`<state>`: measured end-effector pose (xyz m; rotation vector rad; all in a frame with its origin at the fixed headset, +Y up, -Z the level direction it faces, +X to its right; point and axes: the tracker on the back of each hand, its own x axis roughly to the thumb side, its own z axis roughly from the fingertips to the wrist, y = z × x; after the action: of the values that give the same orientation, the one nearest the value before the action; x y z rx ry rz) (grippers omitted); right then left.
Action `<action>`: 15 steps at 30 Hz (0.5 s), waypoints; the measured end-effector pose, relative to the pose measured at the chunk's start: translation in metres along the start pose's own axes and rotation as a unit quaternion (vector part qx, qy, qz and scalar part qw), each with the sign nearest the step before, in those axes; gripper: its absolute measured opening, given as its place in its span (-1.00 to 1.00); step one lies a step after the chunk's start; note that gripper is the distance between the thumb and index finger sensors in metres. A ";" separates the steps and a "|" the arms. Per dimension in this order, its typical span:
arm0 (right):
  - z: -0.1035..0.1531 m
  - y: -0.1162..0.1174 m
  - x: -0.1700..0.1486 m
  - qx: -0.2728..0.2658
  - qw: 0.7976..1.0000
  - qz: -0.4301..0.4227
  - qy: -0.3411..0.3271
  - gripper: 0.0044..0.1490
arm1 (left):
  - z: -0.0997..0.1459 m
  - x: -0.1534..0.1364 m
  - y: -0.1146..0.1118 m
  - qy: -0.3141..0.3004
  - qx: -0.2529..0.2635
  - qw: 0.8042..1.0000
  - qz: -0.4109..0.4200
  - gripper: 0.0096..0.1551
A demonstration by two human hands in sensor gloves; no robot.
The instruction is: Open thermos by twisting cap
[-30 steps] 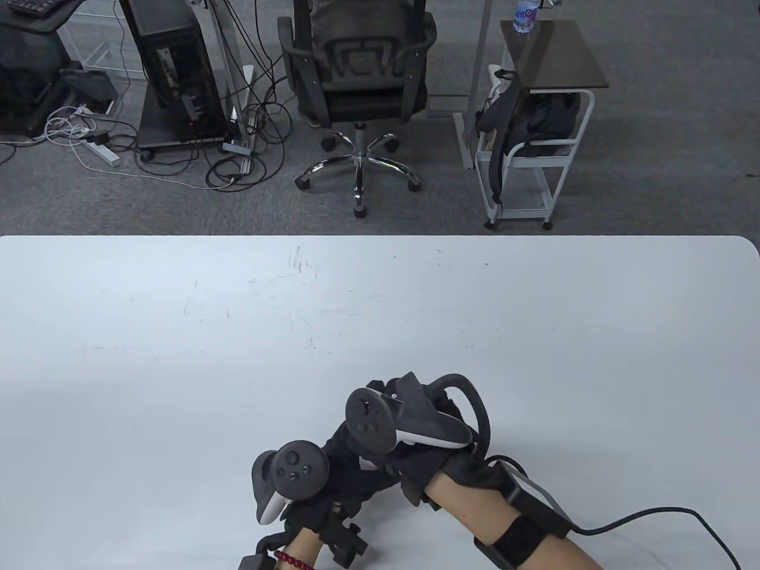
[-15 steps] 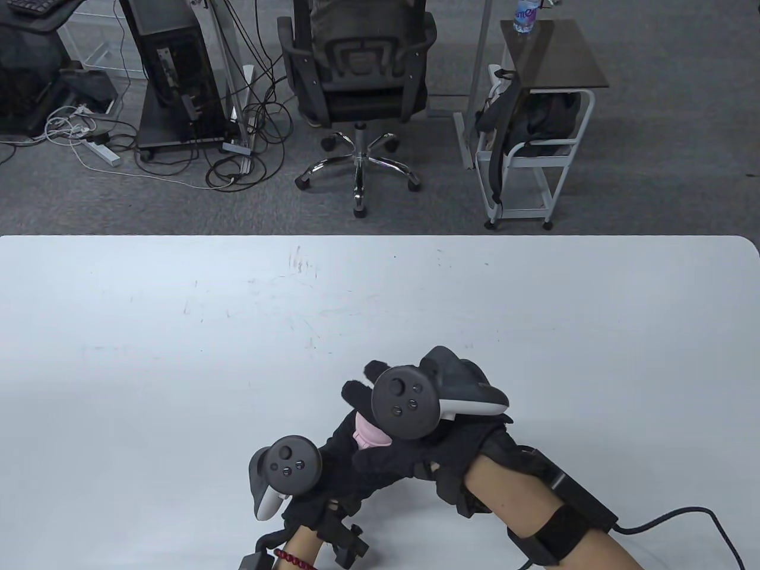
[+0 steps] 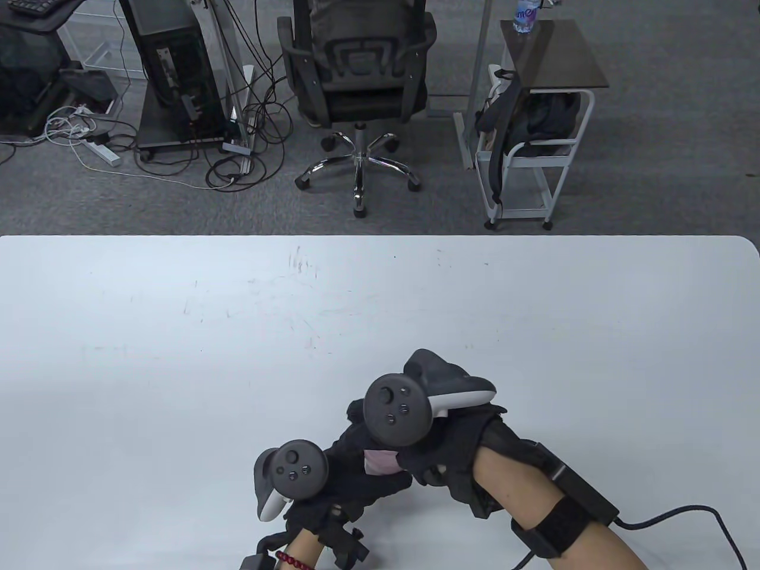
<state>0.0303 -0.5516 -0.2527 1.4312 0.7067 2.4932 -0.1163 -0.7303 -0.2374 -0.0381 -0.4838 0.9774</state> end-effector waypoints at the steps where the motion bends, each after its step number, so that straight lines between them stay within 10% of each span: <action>1: 0.003 -0.002 -0.003 0.001 1.000 -0.017 0.007 -0.05 | 0.000 0.000 0.000 0.001 0.003 1.000 0.001 0.26; 5: 0.007 -0.003 -0.009 -0.063 0.988 -0.044 0.137 0.15 | 0.000 -0.001 0.000 0.011 0.005 1.000 -0.009 0.26; 8: -0.004 0.006 -0.003 -0.031 0.972 0.086 0.214 0.20 | 0.001 0.000 0.000 0.006 0.006 1.000 -0.014 0.26; 15: -0.008 0.004 -0.007 0.056 0.997 0.011 0.054 -0.05 | 0.000 0.000 0.000 -0.005 -0.003 1.000 -0.011 0.31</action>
<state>0.0279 -0.5607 -0.2595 1.3543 0.8685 2.6021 -0.1162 -0.7298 -0.2373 -0.0338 -0.4956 0.9551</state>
